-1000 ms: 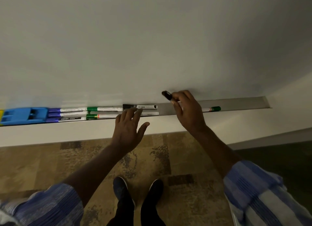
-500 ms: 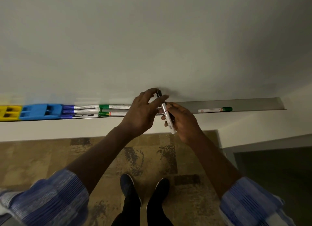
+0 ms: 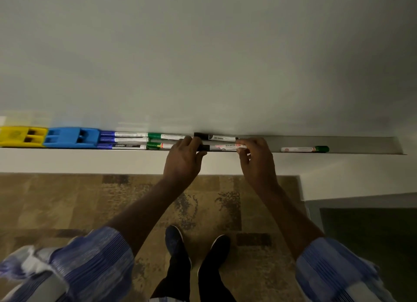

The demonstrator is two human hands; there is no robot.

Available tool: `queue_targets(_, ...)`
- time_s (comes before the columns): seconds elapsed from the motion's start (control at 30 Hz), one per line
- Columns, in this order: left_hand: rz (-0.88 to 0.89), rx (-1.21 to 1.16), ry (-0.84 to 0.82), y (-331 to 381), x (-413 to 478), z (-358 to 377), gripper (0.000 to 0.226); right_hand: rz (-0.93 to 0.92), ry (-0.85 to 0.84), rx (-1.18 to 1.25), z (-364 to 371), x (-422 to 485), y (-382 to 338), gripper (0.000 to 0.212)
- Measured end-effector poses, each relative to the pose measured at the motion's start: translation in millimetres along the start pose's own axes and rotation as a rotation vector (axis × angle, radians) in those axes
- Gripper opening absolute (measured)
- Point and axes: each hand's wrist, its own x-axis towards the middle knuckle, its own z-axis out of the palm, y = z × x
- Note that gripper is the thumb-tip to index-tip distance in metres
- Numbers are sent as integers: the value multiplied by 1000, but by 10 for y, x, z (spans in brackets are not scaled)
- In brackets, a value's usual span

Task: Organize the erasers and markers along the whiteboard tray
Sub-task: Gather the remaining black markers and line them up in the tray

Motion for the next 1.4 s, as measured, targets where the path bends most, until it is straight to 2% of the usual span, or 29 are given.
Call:
queue_targets(0.23,-99,59,17,21,220,144,15,139,44,-162,215,171,-10,29)
queue_targets(0.43,-109,61,-1,5,233,195,15,150,90,-243,280,194,-13,28)
queue_targets(0.57,-77,84,-22,-14,238,192,16,64,112,-315,222,202,33,22)
queue_targets(0.63,-43,96,-19,-22,208,189,20,34,151,-380,93,245,135,20)
queue_targets(0.8,36,187,-60,-89,5,240,42,67,162,-500,-467,294,602,29)
queue_targets(0.87,37,220,-81,-100,-80,277,46,91,92,-575,-672,292,777,36)
queue_targets(0.93,39,236,-85,-97,-144,305,49,121,-52,-648,-793,295,896,44)
queue_targets(1.03,31,240,-91,-84,-194,328,54,111,-186,-693,-854,283,982,46)
queue_targets(1.2,23,237,-91,-61,-192,305,55,43,-158,-688,-821,273,996,42)
queue_targets(1.4,36,222,-82,-28,-199,291,53,-116,-136,-624,-854,328,932,19)
